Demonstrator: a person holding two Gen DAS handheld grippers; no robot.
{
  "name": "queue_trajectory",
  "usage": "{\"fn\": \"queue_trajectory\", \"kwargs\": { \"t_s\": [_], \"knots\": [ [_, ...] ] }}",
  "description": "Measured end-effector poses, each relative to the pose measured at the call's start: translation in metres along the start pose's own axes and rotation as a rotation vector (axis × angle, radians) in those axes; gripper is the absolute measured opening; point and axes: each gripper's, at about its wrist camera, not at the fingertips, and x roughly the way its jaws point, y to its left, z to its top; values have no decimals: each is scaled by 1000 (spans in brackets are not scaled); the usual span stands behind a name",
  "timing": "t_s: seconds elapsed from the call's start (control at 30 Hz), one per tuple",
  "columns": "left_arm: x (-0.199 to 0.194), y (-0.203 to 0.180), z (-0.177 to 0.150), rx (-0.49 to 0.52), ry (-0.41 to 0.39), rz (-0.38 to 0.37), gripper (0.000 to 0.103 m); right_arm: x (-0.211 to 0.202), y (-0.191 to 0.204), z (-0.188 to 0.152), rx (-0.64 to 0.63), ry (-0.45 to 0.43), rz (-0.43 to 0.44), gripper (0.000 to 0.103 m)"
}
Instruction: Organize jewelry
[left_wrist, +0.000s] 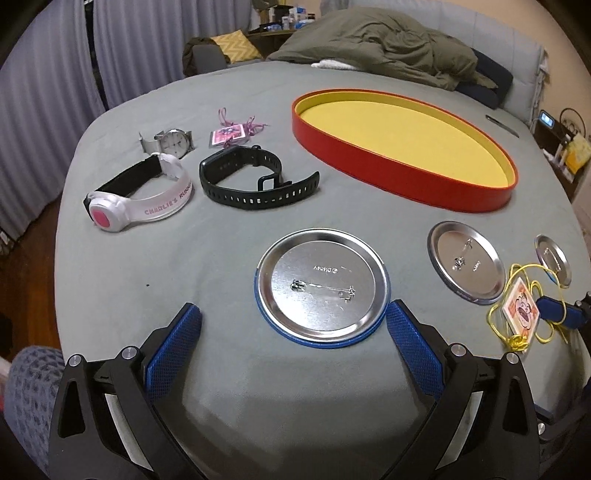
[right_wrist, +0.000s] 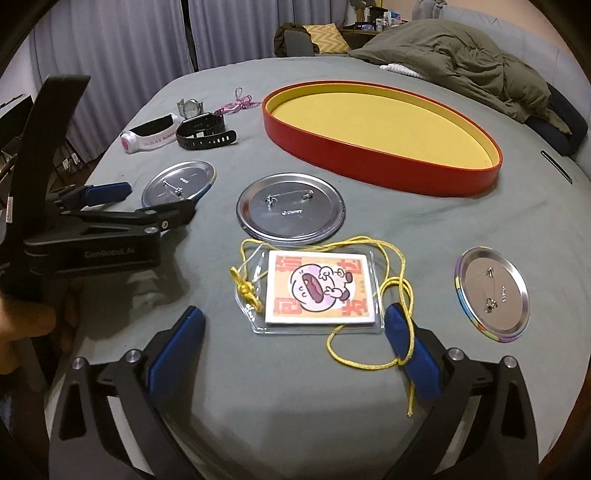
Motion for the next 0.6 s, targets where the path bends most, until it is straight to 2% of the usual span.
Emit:
{"fn": "queue_trajectory", "kwargs": {
  "t_s": [0.6],
  "knots": [
    [1,-3,5,14,13,13,98,-1,0,0,1,0,0,94]
  ]
}}
